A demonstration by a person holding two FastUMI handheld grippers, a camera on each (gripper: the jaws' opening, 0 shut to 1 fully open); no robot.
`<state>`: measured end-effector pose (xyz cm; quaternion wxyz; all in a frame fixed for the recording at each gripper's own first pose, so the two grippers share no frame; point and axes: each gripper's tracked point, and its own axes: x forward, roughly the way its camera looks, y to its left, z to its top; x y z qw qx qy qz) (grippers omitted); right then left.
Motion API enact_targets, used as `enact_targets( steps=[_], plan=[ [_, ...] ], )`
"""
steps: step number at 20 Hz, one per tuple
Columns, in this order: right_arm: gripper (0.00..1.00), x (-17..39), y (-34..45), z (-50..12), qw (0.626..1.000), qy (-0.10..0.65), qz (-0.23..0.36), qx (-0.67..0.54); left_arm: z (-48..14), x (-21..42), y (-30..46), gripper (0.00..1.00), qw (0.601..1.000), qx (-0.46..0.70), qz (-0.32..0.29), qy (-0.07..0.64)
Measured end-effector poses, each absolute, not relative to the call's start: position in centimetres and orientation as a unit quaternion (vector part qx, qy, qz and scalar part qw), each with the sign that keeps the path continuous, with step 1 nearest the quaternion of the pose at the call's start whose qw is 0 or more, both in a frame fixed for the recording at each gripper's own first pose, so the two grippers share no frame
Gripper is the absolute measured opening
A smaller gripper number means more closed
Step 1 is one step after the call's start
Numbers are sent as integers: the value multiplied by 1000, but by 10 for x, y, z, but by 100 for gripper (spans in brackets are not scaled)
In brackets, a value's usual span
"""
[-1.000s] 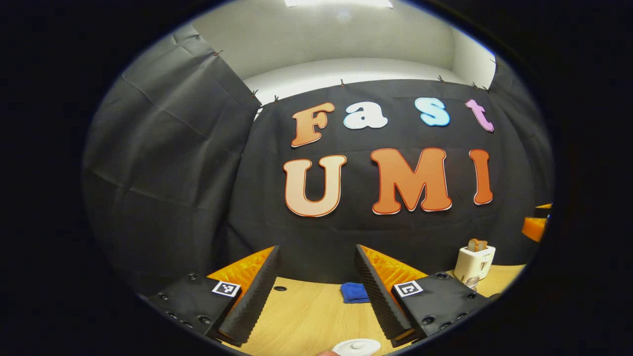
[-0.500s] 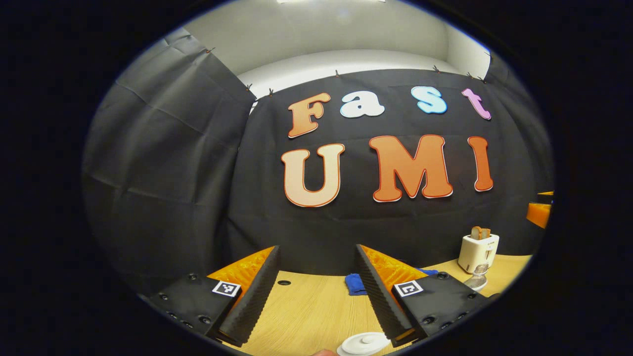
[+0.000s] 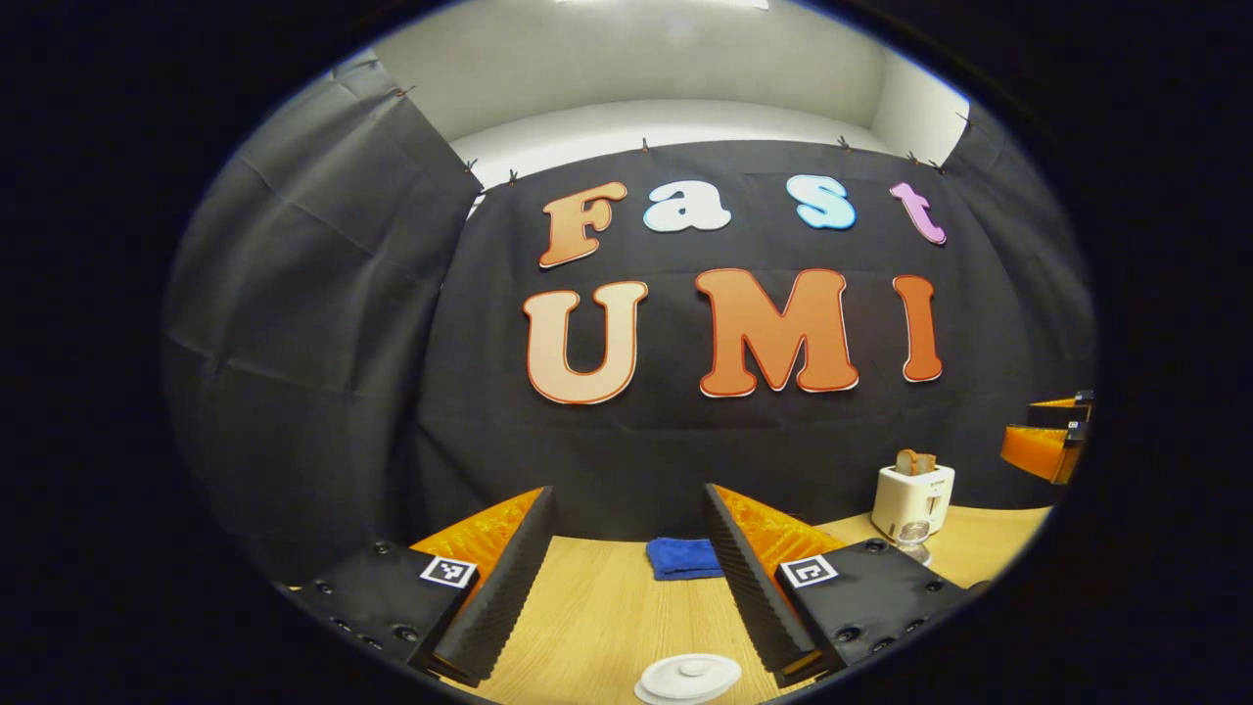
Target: Open the teacup lid with one hand, grasp the water bottle and pour water into the teacup with the other hand; after pouring, place the water bottle on the coaster and then close the teacup lid.
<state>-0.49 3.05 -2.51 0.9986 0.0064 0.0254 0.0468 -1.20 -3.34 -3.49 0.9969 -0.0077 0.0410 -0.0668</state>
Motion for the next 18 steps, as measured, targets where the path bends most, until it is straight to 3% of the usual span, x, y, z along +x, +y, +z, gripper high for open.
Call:
enact_targets(
  steps=[10,18],
  plan=[
    [94,-15,64,-60,992,51,113,7,-108,-23,-40,95,988,15,-81,131],
    [94,-15,71,-84,990,77,119,7,-164,-41,-56,96,974,38,-117,189]
  ],
)
